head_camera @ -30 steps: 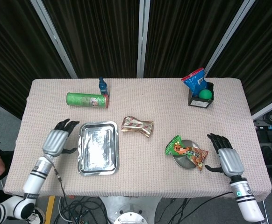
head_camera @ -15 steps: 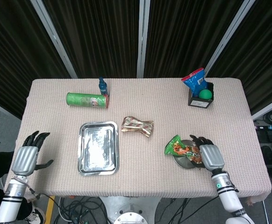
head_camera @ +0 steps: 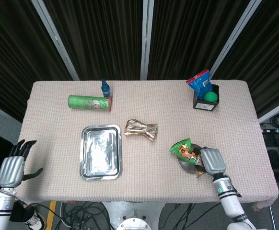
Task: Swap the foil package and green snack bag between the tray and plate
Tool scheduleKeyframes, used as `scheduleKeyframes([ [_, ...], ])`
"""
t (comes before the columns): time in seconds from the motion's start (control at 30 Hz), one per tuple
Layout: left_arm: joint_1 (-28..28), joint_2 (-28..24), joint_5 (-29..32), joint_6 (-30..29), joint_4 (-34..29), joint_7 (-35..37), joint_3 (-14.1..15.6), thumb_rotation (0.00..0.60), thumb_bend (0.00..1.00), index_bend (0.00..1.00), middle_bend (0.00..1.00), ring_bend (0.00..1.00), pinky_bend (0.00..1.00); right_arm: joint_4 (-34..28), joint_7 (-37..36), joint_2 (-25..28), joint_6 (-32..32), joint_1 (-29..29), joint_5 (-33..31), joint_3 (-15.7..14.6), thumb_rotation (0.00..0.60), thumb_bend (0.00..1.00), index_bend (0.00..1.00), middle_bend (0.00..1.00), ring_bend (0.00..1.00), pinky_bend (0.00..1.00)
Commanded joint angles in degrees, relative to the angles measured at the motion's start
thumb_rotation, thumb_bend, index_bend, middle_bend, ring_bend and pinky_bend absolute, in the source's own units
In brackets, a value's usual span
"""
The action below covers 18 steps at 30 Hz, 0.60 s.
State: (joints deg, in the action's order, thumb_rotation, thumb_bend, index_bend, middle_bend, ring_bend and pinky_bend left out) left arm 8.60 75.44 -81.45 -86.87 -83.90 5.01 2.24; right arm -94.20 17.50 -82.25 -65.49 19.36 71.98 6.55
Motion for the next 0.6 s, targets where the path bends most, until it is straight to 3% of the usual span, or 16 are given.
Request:
scheduleKeyframes([
  [0.03, -0.51, -0.26, -0.31, -0.39, 0.04, 0.33, -0.26, 0.6, 0.13, 0.13, 0.14, 0.04, 0.12, -2.18, -1.2, 1.6, -1.96, 0.13, 3.32, 0.12, 0.6, 0.28, 0.54, 0.53, 0.46, 0.57],
  [0.27, -1.93, -0.54, -0.68, -0.67, 0.5, 1.28, -0.8, 0.6, 0.13, 0.13, 0.14, 0.04, 0.12, -5.55, -0.28, 1.43, -0.57, 4.09, 7.68, 1.52, 0.6, 0.28, 0.55, 0.53, 0.47, 0.57],
  [0.6, -3.06, -0.41, -0.98, -0.24, 1.35, 2.11, -1.55, 0.6, 0.13, 0.13, 0.14, 0.04, 0.12, 0.33, 3.81, -8.32, 7.26, 12.61, 4.87, 3.56, 0.6, 0.26, 0.55, 0.52, 0.47, 0.57],
])
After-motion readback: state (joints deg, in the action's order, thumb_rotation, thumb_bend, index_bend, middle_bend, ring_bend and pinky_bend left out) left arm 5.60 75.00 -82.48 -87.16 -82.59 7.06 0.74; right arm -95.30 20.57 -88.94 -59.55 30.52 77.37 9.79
